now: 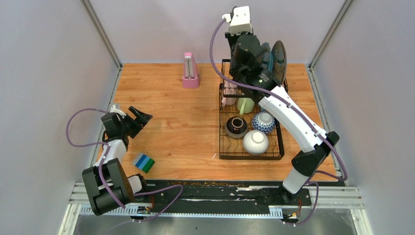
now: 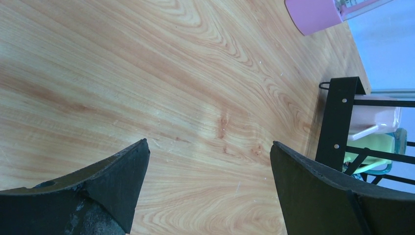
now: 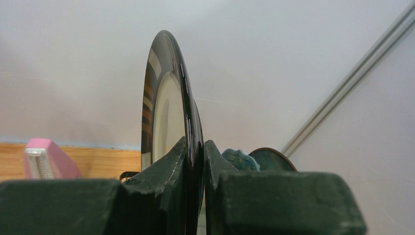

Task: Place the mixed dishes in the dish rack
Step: Insert the plate into the dish rack.

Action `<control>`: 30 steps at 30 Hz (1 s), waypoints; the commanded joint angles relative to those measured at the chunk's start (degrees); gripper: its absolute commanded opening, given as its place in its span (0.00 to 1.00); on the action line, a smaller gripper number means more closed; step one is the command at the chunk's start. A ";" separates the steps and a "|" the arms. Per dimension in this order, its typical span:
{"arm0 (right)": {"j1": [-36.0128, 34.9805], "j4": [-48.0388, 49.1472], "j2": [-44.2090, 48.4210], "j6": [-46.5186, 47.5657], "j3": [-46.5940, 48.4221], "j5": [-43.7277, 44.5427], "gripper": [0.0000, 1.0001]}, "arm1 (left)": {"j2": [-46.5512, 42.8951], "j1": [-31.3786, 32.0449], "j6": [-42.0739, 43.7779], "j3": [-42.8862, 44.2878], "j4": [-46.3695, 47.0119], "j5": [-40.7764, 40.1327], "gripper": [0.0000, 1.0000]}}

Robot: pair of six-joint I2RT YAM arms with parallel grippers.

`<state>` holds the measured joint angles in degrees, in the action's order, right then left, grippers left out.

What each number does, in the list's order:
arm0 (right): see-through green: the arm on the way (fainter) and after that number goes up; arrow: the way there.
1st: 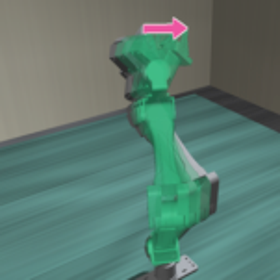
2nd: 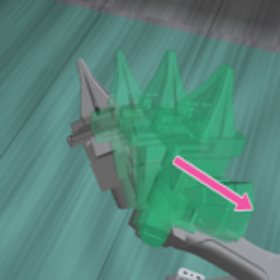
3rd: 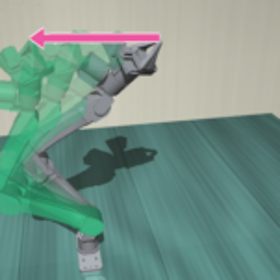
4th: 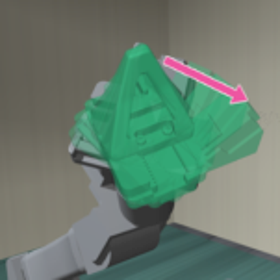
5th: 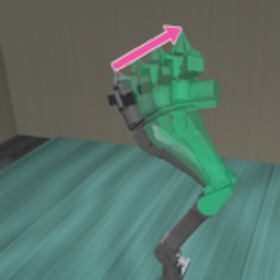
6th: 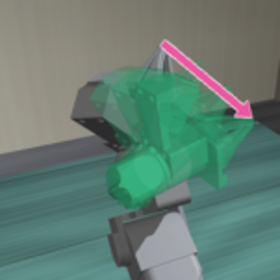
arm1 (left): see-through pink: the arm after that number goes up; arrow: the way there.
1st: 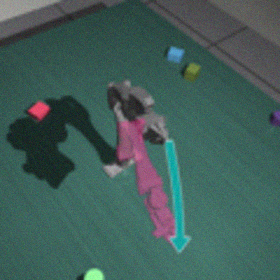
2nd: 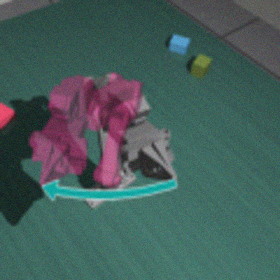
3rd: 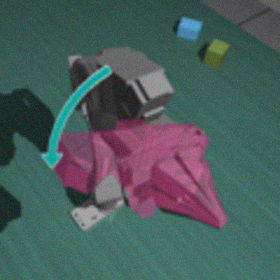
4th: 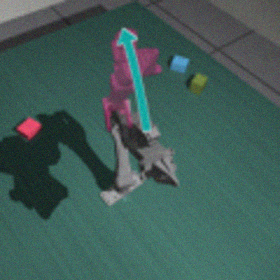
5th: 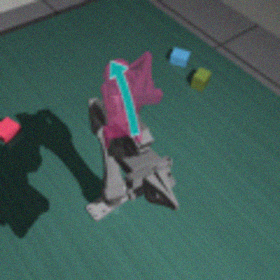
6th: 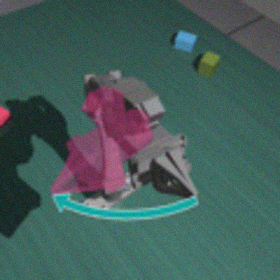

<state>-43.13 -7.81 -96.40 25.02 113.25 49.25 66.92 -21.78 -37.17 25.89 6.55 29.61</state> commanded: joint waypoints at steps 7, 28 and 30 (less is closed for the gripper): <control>1.27 8.02 1.69 0.44 -1.91 4.78 0.00 | 2.64 0.34 0.77 2.20 2.55 2.04 1.00; 2.97 -1.95 2.14 -13.86 -10.08 7.39 0.00 | 2.14 0.42 1.35 2.59 1.76 2.07 1.00; 2.97 -2.98 2.35 -15.56 -10.83 7.41 0.00 | 1.87 0.38 1.56 2.51 1.60 2.11 1.00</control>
<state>-40.34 -13.56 -96.49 14.46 102.35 55.07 69.58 -21.76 -36.93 26.02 6.61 30.87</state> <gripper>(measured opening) 0.143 0.998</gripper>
